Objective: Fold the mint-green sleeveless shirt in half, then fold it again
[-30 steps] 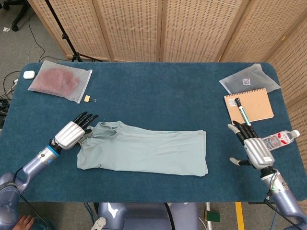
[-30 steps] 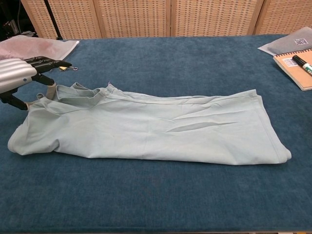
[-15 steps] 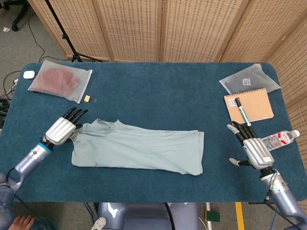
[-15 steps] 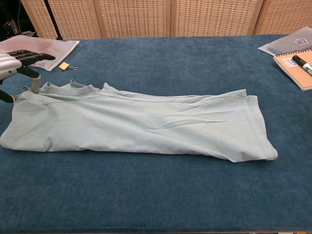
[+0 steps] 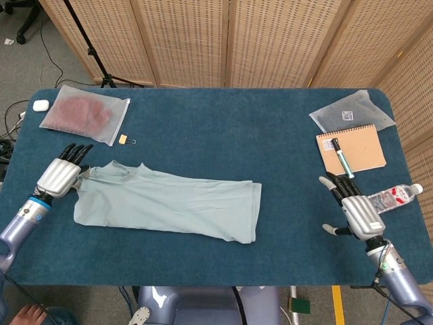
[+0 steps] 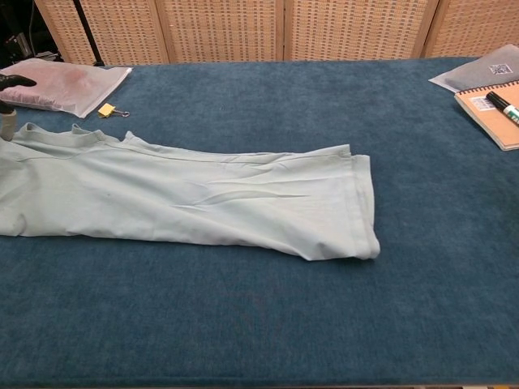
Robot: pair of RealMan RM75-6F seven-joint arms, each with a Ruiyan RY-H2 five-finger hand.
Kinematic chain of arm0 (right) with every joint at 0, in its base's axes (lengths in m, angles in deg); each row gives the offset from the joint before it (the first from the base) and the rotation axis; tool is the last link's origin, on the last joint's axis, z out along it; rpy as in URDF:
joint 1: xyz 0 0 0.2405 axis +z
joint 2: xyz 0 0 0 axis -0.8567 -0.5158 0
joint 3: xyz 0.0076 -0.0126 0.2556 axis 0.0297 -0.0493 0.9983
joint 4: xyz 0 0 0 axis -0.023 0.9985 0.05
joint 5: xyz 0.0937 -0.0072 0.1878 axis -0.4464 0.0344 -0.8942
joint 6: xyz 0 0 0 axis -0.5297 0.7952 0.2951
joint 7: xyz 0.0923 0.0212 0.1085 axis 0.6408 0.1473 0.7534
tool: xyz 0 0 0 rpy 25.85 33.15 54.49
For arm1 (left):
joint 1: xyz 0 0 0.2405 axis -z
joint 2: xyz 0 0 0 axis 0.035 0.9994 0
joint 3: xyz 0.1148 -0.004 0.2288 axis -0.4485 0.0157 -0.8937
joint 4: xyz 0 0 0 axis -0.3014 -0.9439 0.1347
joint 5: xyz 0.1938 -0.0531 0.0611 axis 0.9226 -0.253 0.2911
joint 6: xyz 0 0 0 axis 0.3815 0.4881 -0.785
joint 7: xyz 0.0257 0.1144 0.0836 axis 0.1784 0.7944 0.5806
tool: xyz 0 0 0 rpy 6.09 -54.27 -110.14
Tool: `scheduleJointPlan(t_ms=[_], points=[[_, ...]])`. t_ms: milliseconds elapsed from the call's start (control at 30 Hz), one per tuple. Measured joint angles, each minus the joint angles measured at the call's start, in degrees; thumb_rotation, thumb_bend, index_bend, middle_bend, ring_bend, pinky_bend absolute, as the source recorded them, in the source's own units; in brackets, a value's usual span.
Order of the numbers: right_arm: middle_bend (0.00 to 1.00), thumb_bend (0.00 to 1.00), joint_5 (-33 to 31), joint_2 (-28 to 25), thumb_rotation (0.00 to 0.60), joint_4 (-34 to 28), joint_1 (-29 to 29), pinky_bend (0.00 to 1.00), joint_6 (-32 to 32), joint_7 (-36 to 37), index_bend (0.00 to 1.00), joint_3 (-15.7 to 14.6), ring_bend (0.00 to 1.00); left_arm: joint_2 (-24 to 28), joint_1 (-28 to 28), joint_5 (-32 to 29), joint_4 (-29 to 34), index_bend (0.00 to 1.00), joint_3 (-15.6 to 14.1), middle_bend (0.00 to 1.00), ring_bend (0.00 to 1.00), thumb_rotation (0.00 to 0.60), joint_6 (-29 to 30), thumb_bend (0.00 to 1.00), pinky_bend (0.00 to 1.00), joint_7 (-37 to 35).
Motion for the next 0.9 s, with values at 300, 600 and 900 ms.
scheduleJointPlan(t_ms=[300,600,900], points=[[0.00,0.00,0.02,-0.01,0.600,-0.12,0.05,0.00,-0.08,-0.19,0.00,0.00,0.00,2.44,-1.10,-2.35,-1.84,0.78,1.75,0.00,0.00,0.600,-8.61,0.51,0.00,2.94],[0.00,0.00,-0.04,0.08,0.600,-0.14,0.22,0.00,-0.42,-0.44,0.00,-0.01,0.00,4.75,-1.66,-4.95,-2.40,0.78,3.93,0.00,0.00,0.600,-16.47,0.52,0.00,7.10],[0.00,0.00,0.17,-0.27,0.600,-0.40,0.07,0.00,0.00,0.01,0.00,0.01,0.00,5.03,-2.13,-5.27,-1.34,0.78,4.36,0.00,0.00,0.600,-12.33,0.52,0.00,5.75]])
